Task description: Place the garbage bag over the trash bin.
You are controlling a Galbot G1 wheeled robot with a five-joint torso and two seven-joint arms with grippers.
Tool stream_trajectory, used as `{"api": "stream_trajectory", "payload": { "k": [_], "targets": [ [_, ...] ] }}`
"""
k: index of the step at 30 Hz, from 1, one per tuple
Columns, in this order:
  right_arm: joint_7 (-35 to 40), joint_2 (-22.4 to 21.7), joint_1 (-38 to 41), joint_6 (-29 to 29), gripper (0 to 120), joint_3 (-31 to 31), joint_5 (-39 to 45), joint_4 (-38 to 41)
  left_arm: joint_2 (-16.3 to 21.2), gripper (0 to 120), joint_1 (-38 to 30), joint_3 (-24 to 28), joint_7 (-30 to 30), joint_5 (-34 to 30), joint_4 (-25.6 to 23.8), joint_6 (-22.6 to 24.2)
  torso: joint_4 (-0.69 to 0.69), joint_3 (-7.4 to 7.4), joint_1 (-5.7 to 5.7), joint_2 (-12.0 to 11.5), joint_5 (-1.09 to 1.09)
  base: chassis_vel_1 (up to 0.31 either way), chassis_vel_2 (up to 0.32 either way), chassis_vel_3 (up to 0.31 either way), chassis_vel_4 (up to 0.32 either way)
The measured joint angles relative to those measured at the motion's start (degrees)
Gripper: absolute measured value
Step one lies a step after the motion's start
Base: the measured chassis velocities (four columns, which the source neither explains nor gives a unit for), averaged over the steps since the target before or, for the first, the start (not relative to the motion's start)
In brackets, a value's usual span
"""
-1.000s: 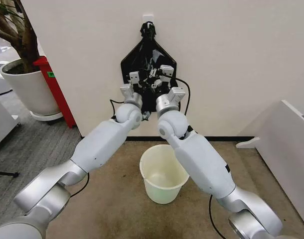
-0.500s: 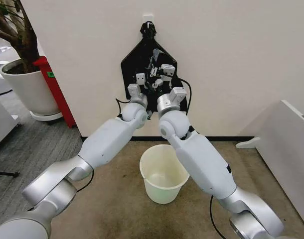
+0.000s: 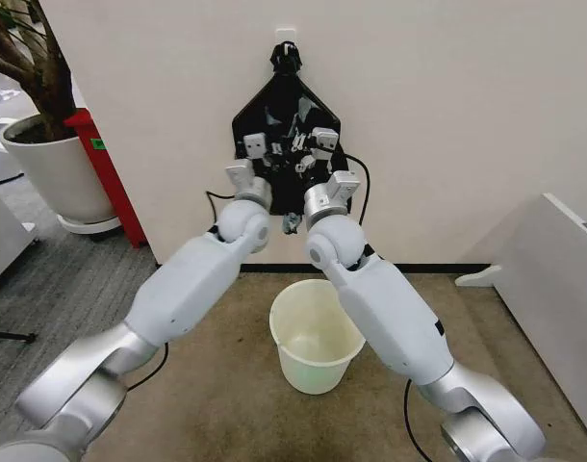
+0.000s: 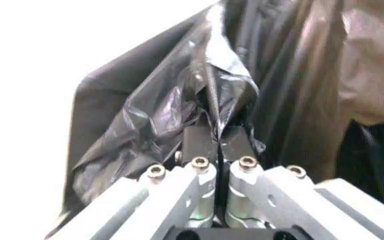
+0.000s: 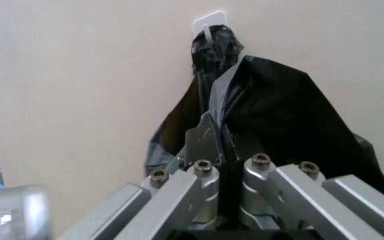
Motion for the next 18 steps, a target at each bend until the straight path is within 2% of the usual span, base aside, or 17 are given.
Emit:
{"api": "stream_trajectory", "payload": {
  "k": [7, 10, 14, 18],
  "targets": [
    [0.1, 0.3, 0.1, -0.1, 0, -0.3, 0.0, 0.0, 3.5, 0, 4.3, -4.1, -0.4, 0.2, -5.8, 0.8, -0.02, 0.0, 0.0, 0.0, 0.0, 0.0, 0.0, 0.0, 0.0],
    [0.2, 0.6, 0.2, -0.1, 0, -0.3, -0.2, 0.0, 6.2, 0, 6.3, -6.2, -0.1, -0.5, -8.9, 0.9, -0.01, 0.0, 0.0, 0.0, 0.0, 0.0, 0.0, 0.0, 0.0],
    [0.2, 1.1, 0.1, -0.1, 0, -0.1, -0.5, 0.0, 9.2, 0, 7.6, -8.3, 2.1, -2.4, -11.7, -0.8, 0.01, 0.0, 0.0, 0.0, 0.0, 0.0, 0.0, 0.0, 0.0],
    [0.4, 0.9, -0.3, -0.1, 0, 0.2, -0.9, 0.9, 10.5, 0, 7.9, -8.8, 2.8, -3.2, -13.2, -1.9, -0.01, 0.0, 0.0, 0.0, 0.01, 0.0, 0.0, 0.0, 0.0]
  ]
}}
